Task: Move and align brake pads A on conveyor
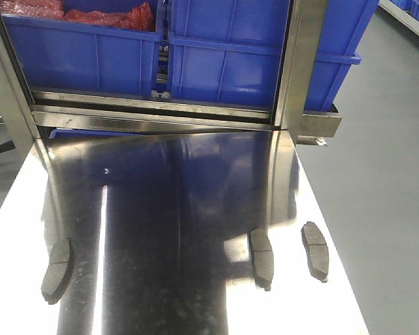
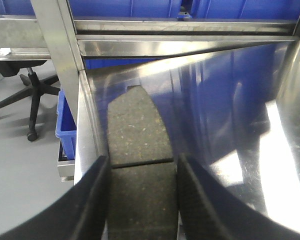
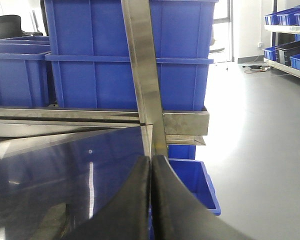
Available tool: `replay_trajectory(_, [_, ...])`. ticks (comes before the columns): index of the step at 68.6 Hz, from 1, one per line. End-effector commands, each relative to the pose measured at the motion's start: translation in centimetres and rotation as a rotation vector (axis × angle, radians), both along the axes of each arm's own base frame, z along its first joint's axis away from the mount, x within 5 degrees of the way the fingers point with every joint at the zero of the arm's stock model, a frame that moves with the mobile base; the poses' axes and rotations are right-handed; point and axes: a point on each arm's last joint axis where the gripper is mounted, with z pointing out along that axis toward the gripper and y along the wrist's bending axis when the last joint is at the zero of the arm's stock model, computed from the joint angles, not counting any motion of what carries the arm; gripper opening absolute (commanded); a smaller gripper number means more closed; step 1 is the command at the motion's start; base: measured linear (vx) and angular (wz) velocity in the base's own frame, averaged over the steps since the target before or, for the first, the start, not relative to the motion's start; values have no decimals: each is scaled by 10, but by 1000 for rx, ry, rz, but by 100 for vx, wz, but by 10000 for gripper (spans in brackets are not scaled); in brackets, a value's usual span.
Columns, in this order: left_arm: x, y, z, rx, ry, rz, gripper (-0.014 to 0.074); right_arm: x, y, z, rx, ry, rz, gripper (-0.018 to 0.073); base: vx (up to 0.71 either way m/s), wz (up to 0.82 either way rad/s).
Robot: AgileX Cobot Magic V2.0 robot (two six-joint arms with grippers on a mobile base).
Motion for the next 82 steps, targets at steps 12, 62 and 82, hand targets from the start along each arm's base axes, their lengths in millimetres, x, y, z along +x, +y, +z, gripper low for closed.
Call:
replay_trajectory(12, [1,0,18,-12,-119,7,72,-1,0,1,0,-73,-1,-5,0,0])
replay_trajectory(62, [1,0,18,-12,-119,7,72,-1,0,1,0,-73,-1,-5,0,0])
replay_trajectory(82, [1,0,18,-12,-119,7,72,-1,0,1,0,-73,-1,-5,0,0])
